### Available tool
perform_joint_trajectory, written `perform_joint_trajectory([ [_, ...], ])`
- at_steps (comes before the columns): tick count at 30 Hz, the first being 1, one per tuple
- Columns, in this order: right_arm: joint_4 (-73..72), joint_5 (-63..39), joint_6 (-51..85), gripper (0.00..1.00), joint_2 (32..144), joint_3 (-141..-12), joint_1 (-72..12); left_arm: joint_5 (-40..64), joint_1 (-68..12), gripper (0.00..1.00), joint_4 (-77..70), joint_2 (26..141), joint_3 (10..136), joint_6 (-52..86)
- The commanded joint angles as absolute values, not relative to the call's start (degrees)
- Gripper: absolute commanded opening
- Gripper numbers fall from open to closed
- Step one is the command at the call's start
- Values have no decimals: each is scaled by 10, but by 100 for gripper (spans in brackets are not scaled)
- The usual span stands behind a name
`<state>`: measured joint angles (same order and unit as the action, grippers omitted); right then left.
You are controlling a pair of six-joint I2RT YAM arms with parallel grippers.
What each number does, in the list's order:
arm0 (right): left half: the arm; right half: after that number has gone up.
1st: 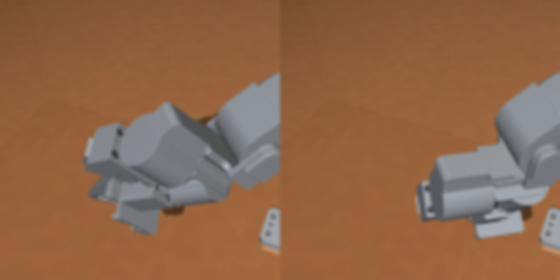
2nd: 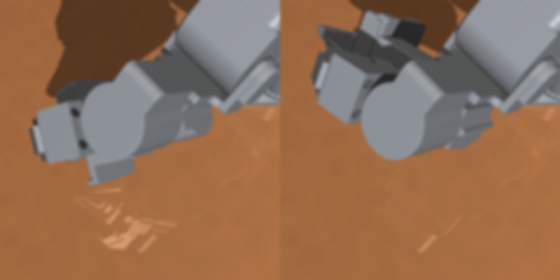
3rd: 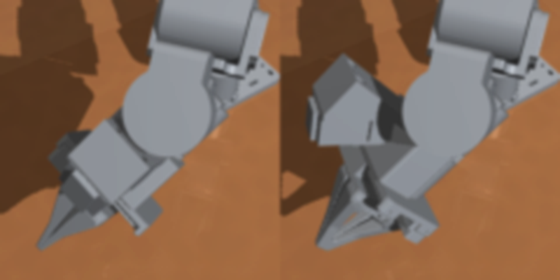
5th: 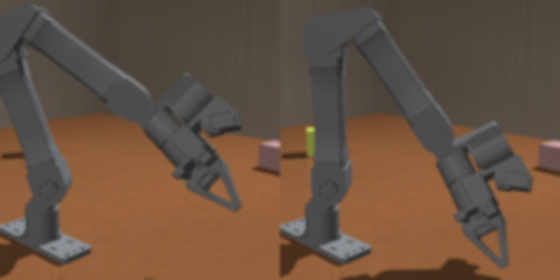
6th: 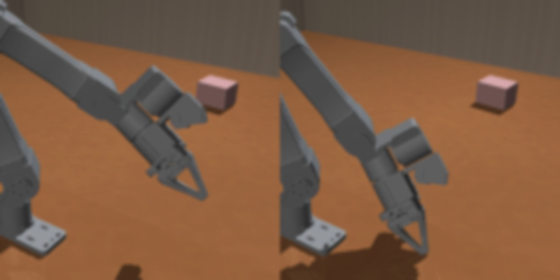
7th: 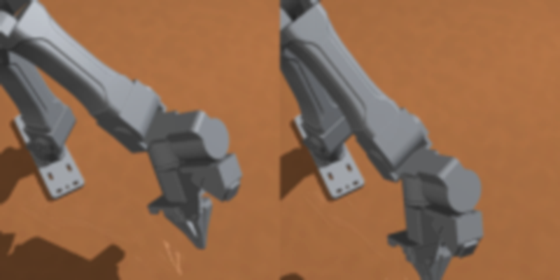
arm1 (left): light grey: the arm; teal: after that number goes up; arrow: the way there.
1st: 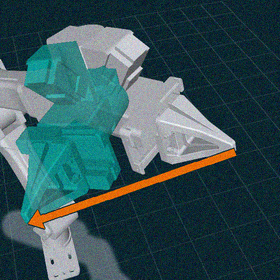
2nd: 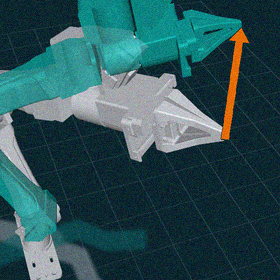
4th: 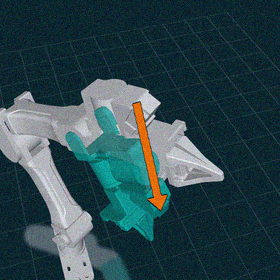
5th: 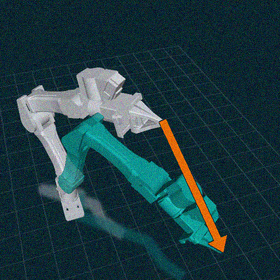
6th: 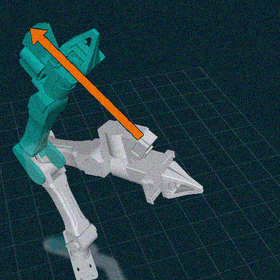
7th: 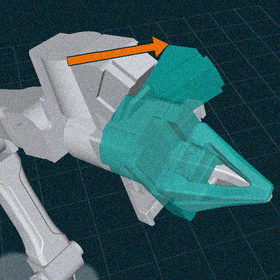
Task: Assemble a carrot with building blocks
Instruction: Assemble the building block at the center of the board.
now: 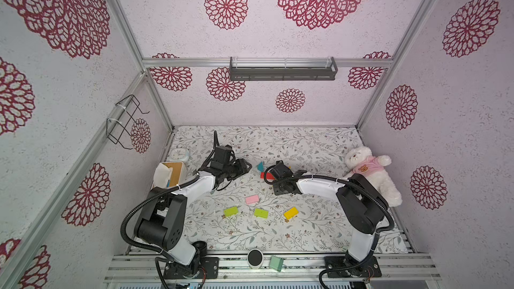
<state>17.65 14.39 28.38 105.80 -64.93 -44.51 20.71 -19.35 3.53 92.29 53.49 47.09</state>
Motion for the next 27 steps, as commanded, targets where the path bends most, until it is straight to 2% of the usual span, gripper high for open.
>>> perform_joint_trajectory([
  [1, 174, 159, 269, 51, 1056, -661, -441, 210, -188, 54, 15, 919, 532, 477],
  [27, 147, 117, 214, 51, 1041, -646, -420, 202, -190, 54, 4, 945, 545, 492],
])
